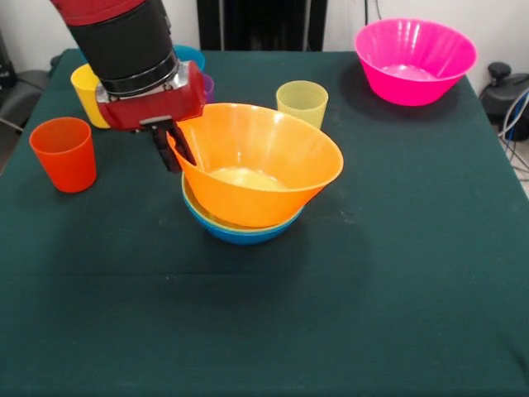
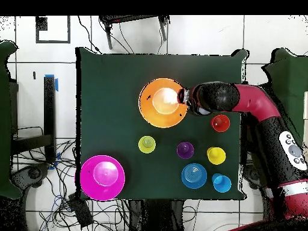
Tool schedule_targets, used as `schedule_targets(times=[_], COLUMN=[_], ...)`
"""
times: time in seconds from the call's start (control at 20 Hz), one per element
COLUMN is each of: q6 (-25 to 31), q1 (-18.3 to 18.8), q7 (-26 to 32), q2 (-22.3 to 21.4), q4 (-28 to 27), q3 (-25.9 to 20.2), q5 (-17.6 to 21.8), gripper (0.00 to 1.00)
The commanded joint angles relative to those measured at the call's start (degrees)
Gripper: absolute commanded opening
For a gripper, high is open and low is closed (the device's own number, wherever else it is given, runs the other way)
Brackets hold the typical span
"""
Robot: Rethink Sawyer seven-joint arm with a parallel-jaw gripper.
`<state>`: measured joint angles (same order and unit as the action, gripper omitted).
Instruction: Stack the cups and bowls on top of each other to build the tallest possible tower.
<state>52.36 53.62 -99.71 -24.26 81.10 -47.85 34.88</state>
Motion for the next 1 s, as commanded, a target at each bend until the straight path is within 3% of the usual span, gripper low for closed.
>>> schedule_targets(times=[0.05, 0.3, 1.0], q6=[-0.14, -0.46, -4.17], q1=[-4.56, -4.80, -4.30], q7=[9.16, 5.88, 7.40], q2=[-3.09, -2.71, 1.09], q4=[0.73, 4.31, 3.34], q3=[3.46, 3.35, 3.98], q5=[5.52, 2.87, 4.32], gripper=[0.00, 0.00, 0.00])
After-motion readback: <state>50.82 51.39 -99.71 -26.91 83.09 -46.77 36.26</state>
